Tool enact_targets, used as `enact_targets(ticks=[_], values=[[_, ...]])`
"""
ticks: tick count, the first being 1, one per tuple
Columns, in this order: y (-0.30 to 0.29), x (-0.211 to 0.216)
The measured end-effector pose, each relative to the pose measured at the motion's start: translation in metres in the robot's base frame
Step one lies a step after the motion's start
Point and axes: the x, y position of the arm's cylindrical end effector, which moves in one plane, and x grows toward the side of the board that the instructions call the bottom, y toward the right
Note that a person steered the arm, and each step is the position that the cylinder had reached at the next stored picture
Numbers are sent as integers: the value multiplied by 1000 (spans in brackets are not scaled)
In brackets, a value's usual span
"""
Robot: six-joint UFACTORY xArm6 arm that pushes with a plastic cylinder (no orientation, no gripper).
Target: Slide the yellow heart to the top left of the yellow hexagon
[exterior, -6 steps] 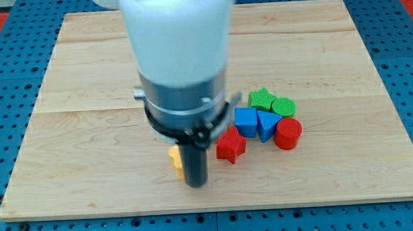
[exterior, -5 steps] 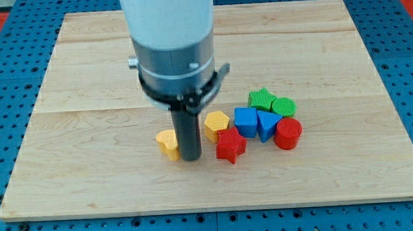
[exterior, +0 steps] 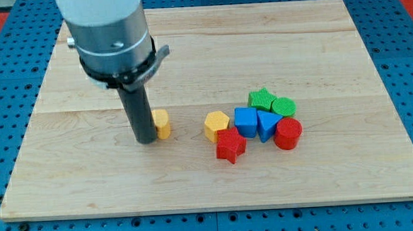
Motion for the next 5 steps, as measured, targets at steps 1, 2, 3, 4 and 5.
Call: enact_targets(ticks=[1,2,3,4,5], values=[[10,-11],[24,-19],[18,-51],[32,-53],[40,-76]])
